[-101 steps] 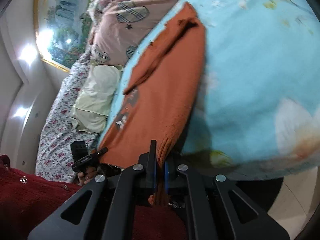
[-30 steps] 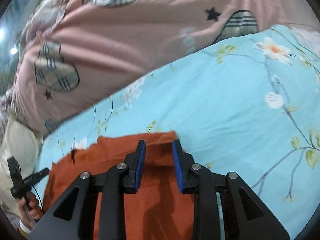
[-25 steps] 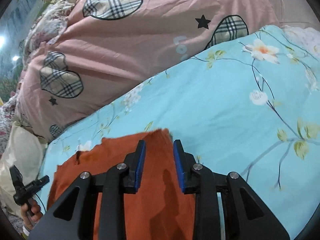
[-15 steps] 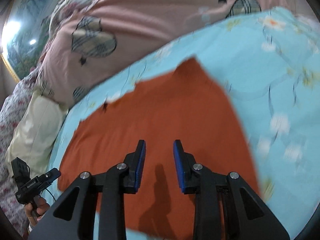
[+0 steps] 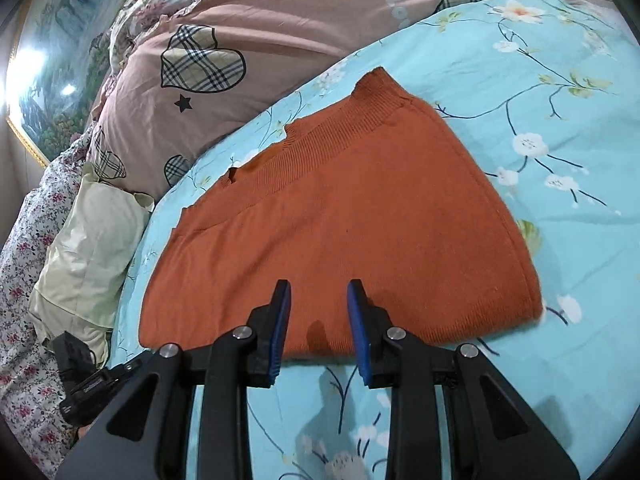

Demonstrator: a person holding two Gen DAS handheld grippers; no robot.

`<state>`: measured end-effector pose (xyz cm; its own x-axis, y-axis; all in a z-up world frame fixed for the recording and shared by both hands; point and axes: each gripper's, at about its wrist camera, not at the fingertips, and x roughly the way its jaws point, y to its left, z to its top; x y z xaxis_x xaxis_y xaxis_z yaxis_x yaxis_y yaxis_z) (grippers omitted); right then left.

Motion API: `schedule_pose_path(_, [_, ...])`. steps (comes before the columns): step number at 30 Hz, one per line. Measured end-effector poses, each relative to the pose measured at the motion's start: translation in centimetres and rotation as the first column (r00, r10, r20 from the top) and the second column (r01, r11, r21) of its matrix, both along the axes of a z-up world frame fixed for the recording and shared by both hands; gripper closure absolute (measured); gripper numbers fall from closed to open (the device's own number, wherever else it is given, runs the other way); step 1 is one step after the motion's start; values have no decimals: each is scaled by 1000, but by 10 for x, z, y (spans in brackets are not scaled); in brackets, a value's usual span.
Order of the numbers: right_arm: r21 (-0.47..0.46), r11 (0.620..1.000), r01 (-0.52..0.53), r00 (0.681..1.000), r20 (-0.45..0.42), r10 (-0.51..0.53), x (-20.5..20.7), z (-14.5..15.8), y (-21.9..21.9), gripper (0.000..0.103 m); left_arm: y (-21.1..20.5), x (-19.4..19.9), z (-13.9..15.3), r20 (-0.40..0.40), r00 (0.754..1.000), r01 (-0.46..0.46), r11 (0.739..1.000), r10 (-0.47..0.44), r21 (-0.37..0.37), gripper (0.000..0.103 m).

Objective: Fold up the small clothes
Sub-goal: 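Move both open grippers toward the sweater's folded edge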

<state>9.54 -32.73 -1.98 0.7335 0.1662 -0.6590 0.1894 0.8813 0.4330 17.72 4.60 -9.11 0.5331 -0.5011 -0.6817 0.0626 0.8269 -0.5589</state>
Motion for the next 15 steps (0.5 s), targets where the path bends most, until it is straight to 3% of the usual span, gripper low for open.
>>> schedule_pose_path(7, [3,1000,-19,1000,-11,19,-4,-1,5,69,14,23,-16,-18,993,-114,993,114,-13,50])
schedule_pose_path(13, [23,999,-24,1000,-16,24,7,-5,2,69,33,61,-15,9,976,-220,976,220,7,61])
schedule_pose_path(15, [27,999,-30,999,-14,30,14,-6,0,69,35,70,-12,22,971,-237,971,237,21,72])
